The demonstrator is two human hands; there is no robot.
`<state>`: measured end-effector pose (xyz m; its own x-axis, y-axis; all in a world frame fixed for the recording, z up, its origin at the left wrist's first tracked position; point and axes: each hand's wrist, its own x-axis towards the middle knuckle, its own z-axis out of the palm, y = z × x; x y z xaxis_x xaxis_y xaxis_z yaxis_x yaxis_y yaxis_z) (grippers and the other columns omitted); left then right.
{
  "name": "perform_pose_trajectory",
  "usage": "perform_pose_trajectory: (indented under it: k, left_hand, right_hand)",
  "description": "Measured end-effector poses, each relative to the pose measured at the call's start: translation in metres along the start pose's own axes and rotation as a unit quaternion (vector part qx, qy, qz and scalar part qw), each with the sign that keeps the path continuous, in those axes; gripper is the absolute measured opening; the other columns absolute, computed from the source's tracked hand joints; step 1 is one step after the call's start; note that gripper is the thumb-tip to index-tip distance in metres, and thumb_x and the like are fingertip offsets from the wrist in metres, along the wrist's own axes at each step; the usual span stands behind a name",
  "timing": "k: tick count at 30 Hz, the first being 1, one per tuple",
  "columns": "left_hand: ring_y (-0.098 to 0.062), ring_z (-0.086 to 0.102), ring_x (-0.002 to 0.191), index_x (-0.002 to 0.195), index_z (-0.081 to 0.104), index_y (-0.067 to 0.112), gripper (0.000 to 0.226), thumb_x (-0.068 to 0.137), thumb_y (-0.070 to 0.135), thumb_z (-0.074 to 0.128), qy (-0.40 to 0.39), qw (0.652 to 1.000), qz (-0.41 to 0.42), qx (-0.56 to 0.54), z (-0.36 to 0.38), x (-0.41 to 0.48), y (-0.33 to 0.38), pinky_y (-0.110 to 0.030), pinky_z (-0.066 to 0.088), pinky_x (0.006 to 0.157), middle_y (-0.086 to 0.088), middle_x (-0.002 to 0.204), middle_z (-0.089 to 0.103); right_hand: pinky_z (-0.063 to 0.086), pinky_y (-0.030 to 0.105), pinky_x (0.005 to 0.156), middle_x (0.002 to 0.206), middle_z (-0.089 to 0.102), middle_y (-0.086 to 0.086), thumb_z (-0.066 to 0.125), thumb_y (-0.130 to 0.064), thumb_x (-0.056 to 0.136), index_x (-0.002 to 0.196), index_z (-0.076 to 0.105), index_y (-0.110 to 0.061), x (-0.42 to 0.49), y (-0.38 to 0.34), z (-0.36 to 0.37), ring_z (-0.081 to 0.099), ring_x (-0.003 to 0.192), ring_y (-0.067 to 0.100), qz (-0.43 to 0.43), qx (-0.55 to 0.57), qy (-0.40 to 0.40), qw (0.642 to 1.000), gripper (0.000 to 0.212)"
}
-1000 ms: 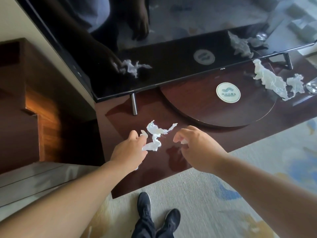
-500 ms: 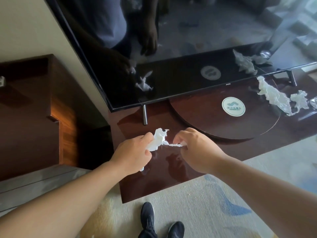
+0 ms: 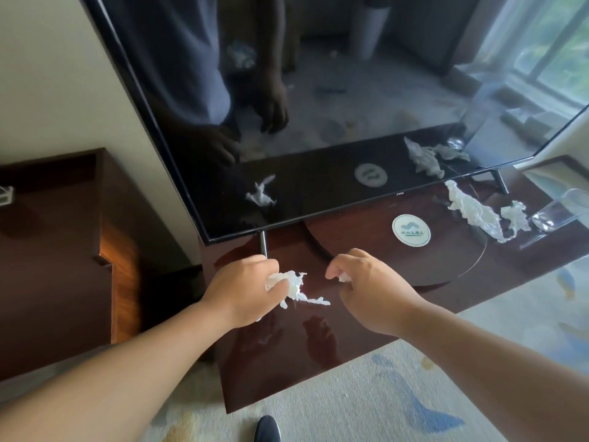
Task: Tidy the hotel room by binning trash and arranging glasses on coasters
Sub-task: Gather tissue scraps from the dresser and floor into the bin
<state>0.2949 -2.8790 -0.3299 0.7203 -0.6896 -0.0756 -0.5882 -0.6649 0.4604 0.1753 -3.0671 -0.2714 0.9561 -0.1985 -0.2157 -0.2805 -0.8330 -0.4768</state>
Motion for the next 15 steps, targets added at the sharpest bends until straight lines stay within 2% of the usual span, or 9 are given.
perform_pose_trajectory:
  k: [3,7,9,15]
  left_hand:
    - [-0.015,0.043,0.054,0.056,0.033,0.015,0.045,0.091,0.042,0.044,0.022,1.000,0.016,0.013,0.003,0.010,0.001,-0.031,0.032,0.049,-0.001,0.059,0.041]
    - [-0.016,0.044,0.053,0.072,0.041,0.021,0.016,0.087,0.027,0.043,-0.001,1.000,-0.002,0.004,0.009,0.019,0.007,-0.030,0.029,0.045,0.002,0.060,0.050]
    - [-0.014,0.044,0.052,0.082,0.046,0.025,0.006,0.085,0.020,0.043,-0.007,1.000,0.002,-0.009,0.011,0.021,0.011,-0.029,0.029,0.045,0.005,0.066,0.052]
    - [-0.019,0.051,0.062,0.097,0.053,0.022,0.017,0.084,0.012,0.048,-0.007,1.000,-0.014,-0.017,0.028,0.030,0.022,-0.031,0.041,0.054,0.008,0.092,0.048]
  right_hand:
    - [0.045,0.025,0.082,0.108,0.052,-0.008,0.046,-0.008,0.087,0.107,0.061,-0.028,-0.002,0.002,-0.001,0.053,0.100,0.012,0.007,-0.001,0.008,1.000,0.032]
    - [0.045,0.025,0.081,0.105,0.052,-0.008,0.044,-0.008,0.087,0.107,0.061,-0.028,-0.001,0.009,-0.001,0.053,0.098,0.012,0.010,0.001,0.012,1.000,0.033]
    - [0.044,0.024,0.080,0.105,0.052,-0.008,0.044,-0.008,0.087,0.106,0.061,-0.028,0.001,0.013,0.000,0.053,0.098,0.012,0.009,0.002,0.009,1.000,0.033]
    - [0.041,0.021,0.079,0.106,0.053,-0.009,0.044,-0.007,0.086,0.106,0.061,-0.028,0.015,0.033,0.005,0.053,0.099,0.012,-0.008,0.014,-0.013,1.000,0.034]
